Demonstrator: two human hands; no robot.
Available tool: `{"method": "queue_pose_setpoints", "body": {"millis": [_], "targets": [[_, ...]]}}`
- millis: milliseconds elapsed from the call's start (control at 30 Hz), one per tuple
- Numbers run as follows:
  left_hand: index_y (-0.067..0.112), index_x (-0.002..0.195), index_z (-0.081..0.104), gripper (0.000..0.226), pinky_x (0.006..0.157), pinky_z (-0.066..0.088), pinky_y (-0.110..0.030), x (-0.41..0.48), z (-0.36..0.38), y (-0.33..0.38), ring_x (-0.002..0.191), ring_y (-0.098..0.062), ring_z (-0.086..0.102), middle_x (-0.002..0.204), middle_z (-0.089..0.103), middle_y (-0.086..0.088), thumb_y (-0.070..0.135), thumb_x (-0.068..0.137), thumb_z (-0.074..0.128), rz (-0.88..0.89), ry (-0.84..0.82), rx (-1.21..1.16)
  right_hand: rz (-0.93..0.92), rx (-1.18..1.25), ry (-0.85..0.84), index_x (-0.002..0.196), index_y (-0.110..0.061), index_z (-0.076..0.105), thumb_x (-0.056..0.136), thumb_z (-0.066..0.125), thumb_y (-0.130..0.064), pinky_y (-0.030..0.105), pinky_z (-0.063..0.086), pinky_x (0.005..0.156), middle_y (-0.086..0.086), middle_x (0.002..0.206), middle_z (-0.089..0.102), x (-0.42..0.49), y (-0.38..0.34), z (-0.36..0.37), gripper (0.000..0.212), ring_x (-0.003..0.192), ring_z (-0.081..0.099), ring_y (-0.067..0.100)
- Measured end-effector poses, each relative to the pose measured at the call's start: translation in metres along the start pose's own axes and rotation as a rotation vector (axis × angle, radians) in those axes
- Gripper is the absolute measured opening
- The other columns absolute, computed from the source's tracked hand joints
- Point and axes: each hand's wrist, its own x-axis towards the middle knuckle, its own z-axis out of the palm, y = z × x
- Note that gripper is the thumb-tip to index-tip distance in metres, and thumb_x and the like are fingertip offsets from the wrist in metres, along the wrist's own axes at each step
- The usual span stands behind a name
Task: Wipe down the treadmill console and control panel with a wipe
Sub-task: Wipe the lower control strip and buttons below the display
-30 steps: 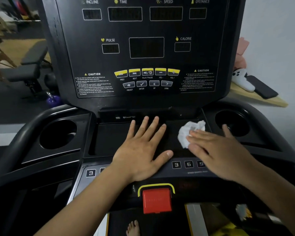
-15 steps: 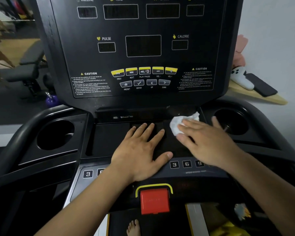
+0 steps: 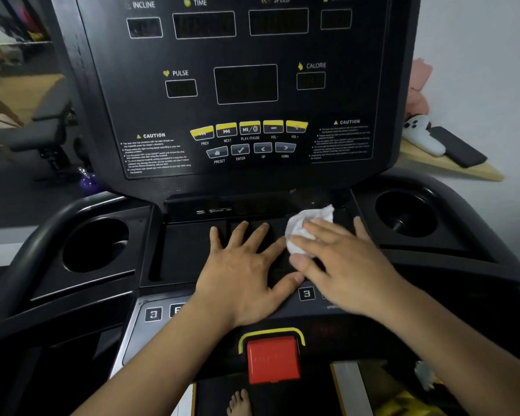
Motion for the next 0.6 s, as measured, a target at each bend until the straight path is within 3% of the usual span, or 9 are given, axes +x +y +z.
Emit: {"method": "queue_pose_setpoints", "body": {"millis": [133, 333, 433, 600], "targets": [[0.046, 0.153, 0.014, 0.083, 0.116, 0.005, -0.066, 0.001, 0.0, 0.0, 0.152, -0.028, 0.007, 0.165, 0.015, 0.005, 0.082, 0.079, 0.001, -0.003, -0.012, -0.017, -0.007, -0.017, -0.036, 0.144, -0.046, 0.033, 0.075, -0.017, -0.078, 0.057, -0.007, 0.117, -0.024, 0.158, 0.017, -0.029, 0.021, 0.0, 0.091, 0.144, 0.006, -0.006], [0.046, 0.153, 0.015, 0.084, 0.116, 0.006, -0.066, 0.0, 0.001, -0.001, 0.152, -0.027, 0.007, 0.165, 0.016, 0.004, 0.082, 0.079, -0.001, 0.006, 0.002, -0.018, 0.045, -0.023, 0.016, 0.15, -0.039, 0.027, 0.082, -0.003, -0.071, 0.057, -0.002, 0.118, -0.009, 0.162, 0.015, 0.011, 0.008, -0.002, 0.081, 0.149, 0.008, 0.007], [0.047, 0.152, 0.013, 0.083, 0.117, 0.006, -0.066, 0.0, 0.001, -0.001, 0.152, -0.028, 0.008, 0.165, 0.016, 0.004, 0.083, 0.079, -0.001, 0.017, 0.007, -0.013, -0.042, 0.025, -0.005, 0.151, -0.04, 0.021, 0.08, -0.008, -0.07, 0.054, -0.007, 0.118, -0.014, 0.163, 0.007, 0.006, 0.001, 0.01, 0.083, 0.147, -0.003, 0.001], [0.046, 0.153, 0.009, 0.084, 0.117, 0.005, -0.065, 0.001, 0.002, -0.001, 0.152, -0.028, 0.007, 0.165, 0.014, 0.004, 0.083, 0.077, -0.002, 0.014, 0.003, -0.014, 0.011, -0.029, 0.025, 0.153, -0.036, 0.017, 0.086, -0.001, -0.068, 0.059, -0.007, 0.117, -0.013, 0.162, 0.008, 0.018, 0.006, 0.004, 0.076, 0.148, 0.003, 0.004]]}}
